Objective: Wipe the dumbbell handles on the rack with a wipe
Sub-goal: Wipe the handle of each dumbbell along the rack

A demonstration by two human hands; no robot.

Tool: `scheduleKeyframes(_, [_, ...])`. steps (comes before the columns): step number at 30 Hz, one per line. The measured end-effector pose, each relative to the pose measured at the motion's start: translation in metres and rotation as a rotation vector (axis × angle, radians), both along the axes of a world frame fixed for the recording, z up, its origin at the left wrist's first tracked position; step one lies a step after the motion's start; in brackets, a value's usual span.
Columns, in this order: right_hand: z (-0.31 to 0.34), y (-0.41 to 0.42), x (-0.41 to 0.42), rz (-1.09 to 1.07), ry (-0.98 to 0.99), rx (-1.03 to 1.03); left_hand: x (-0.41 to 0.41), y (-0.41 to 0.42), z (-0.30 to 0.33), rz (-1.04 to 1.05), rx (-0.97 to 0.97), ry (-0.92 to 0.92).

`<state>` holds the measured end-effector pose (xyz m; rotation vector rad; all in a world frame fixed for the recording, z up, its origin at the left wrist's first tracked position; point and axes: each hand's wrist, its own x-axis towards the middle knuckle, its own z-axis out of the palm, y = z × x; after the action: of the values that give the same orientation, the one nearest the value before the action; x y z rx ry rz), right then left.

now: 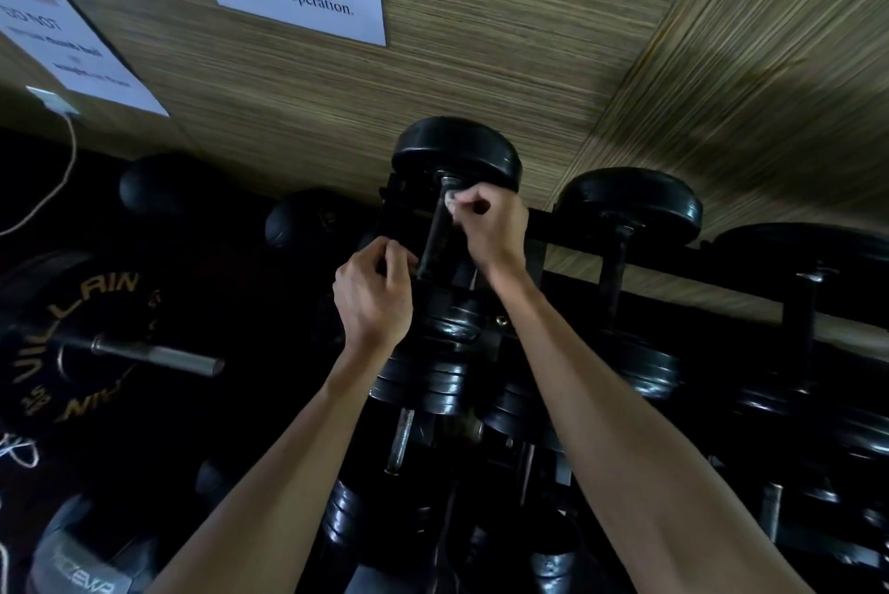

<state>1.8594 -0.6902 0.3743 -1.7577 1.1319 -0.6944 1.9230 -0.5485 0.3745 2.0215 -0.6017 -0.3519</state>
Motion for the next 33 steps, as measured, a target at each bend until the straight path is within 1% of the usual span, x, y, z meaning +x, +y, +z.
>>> scheduleKeyframes(1, [-0.002,0.006,-0.006,0.037,0.026,0.029,0.0,0.0,0.0,0.001,-0.007,-0.001])
scheduleKeyframes(4, [-0.013,0.026,-0.029,0.235,0.129,0.2,0.0,0.0,-0.001,0.015,-0.004,0.002])
scheduleKeyframes(5, [-0.015,0.029,-0.033,0.264,0.128,0.212,-0.001,0.0,-0.001,0.015,-0.004,0.004])
scheduleKeyframes(6, [-0.014,0.029,-0.032,0.258,0.104,0.195,-0.001,0.0,-0.001,0.014,-0.001,0.004])
scheduleKeyframes(9, [-0.007,0.015,-0.012,0.093,0.038,-0.052,-0.001,0.0,0.0,0.011,0.014,0.001])
scheduleKeyframes(10, [-0.003,0.011,-0.004,0.033,0.018,-0.095,-0.001,0.0,0.001,0.01,0.013,0.002])
scheduleKeyframes(12, [0.001,0.004,0.006,-0.029,-0.007,-0.097,-0.001,0.0,0.001,0.004,0.011,0.004])
scheduleKeyframes(14, [-0.001,0.004,0.003,-0.012,0.019,-0.096,0.0,0.001,0.0,0.001,0.007,-0.002])
scheduleKeyframes(15, [-0.003,0.006,-0.003,0.031,0.034,-0.067,0.0,0.0,0.0,0.002,0.005,-0.007])
scheduleKeyframes(17, [-0.005,0.013,-0.02,0.193,0.044,0.106,0.0,0.0,-0.001,0.009,0.008,-0.01])
scheduleKeyframes(18, [-0.005,0.017,-0.028,0.283,0.082,0.167,0.0,0.0,-0.001,0.012,0.008,-0.009])
scheduleKeyframes(19, [-0.006,0.021,-0.034,0.345,0.133,0.173,0.0,0.0,-0.001,0.014,0.007,-0.01])
scheduleKeyframes(20, [-0.007,0.022,-0.036,0.36,0.143,0.164,0.0,0.0,-0.001,0.013,0.006,-0.011])
scheduleKeyframes(22, [-0.011,0.02,-0.031,0.263,0.048,0.178,0.0,0.0,-0.001,0.008,0.005,-0.009])
scheduleKeyframes(24, [-0.016,0.016,-0.023,0.1,-0.05,0.174,0.0,0.001,-0.001,0.002,0.002,0.004])
scheduleKeyframes(26, [-0.021,0.013,-0.019,0.002,-0.157,0.266,0.001,0.001,-0.001,-0.003,-0.001,0.018])
scheduleKeyframes(27, [-0.024,0.014,-0.021,-0.008,-0.212,0.352,0.001,0.001,-0.001,-0.003,-0.001,0.021])
scheduleKeyframes(29, [-0.03,0.021,-0.029,0.028,-0.216,0.482,0.001,0.001,0.0,-0.001,0.0,0.018])
scheduleKeyframes(31, [-0.035,0.029,-0.039,0.115,-0.138,0.512,0.001,0.001,-0.001,0.002,0.0,0.017])
scheduleKeyframes(33, [-0.034,0.027,-0.039,0.129,-0.133,0.486,0.001,0.001,-0.002,0.002,-0.002,0.009])
